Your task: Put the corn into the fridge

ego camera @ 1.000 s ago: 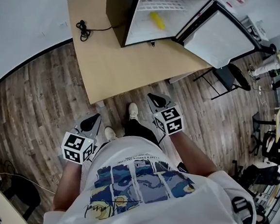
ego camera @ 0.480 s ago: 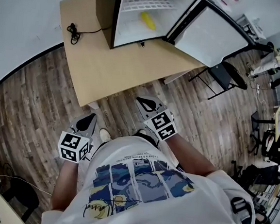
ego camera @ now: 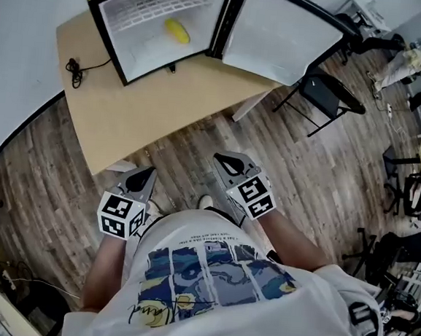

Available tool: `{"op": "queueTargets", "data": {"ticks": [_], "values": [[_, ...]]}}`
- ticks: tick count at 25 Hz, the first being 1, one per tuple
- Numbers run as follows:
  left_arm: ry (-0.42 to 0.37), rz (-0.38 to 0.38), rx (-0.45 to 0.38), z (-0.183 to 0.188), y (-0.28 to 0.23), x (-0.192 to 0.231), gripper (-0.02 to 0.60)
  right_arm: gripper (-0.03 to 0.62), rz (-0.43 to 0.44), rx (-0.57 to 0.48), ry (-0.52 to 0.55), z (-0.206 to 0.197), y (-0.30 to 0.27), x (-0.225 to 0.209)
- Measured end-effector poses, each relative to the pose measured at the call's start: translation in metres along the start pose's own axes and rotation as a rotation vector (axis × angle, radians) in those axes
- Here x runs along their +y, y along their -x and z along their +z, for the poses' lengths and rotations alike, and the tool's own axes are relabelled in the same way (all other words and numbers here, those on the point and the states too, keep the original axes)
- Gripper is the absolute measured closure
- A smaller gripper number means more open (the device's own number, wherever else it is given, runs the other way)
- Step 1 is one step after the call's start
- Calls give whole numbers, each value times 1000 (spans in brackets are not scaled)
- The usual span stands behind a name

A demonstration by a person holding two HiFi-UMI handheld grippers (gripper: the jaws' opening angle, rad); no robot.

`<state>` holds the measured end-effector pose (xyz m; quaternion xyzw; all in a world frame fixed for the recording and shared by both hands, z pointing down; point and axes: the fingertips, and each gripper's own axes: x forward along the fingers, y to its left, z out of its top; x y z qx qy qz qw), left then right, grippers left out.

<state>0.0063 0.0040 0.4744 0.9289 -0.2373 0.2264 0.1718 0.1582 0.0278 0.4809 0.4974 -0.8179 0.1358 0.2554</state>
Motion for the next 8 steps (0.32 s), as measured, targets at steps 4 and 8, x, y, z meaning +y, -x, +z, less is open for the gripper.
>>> {"op": "queueTargets", "data": {"ticks": [4,8], "values": [[-31,-36,29,9,-45,-41,572,583,-38,-17,-41,-28,34,-43],[-54,-72,54,15,-90,-83,572,583,-85,-15,-80,-62,77,-82]]}}
